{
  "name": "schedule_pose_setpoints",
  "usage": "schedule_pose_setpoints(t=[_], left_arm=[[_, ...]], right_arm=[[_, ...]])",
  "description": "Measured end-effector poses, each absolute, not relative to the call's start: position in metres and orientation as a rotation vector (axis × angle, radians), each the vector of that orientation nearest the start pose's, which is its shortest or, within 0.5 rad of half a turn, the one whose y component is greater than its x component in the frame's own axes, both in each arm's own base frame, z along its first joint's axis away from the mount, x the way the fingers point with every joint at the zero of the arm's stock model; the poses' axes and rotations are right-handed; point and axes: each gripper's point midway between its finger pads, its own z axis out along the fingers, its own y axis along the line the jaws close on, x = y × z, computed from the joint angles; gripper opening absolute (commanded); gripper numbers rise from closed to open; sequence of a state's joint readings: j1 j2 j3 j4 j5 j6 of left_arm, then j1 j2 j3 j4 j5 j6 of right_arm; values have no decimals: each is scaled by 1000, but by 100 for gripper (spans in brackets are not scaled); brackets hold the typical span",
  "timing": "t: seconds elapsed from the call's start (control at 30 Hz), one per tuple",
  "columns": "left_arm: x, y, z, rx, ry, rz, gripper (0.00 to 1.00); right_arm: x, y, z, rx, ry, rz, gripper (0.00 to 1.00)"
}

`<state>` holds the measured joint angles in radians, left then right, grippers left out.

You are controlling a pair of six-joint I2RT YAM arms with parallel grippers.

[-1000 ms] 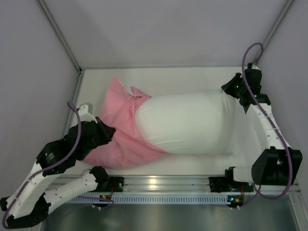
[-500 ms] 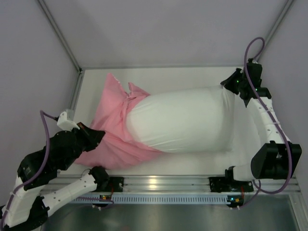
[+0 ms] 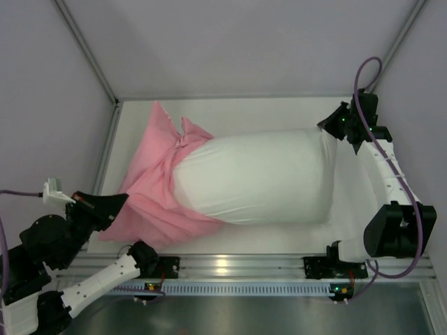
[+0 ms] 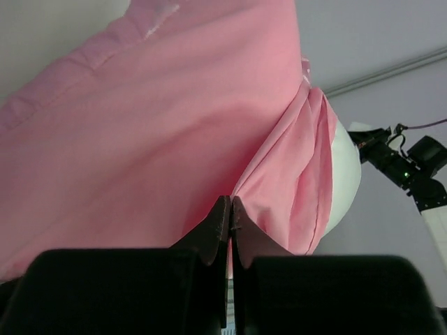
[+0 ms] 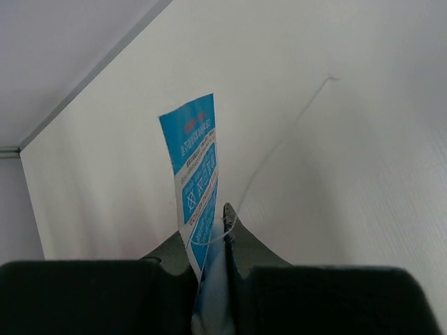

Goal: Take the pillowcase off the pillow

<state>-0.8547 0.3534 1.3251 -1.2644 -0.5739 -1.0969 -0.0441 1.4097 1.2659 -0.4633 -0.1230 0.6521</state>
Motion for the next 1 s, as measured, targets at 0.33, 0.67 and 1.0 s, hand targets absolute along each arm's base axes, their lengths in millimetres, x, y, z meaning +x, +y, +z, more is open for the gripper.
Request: schedule_pose_setpoints(t=[0.33, 0.67, 1.0], left_arm=[[66, 100, 409, -889, 1342, -805, 0], [99, 40, 373, -602, 1632, -590, 37], [165, -131, 213, -154, 2279, -455, 99]], right_arm=[[426, -93, 226, 932, 1907, 58, 0], [440, -62, 241, 804, 1911, 72, 0], [446, -23, 243, 705, 1945, 147, 0]])
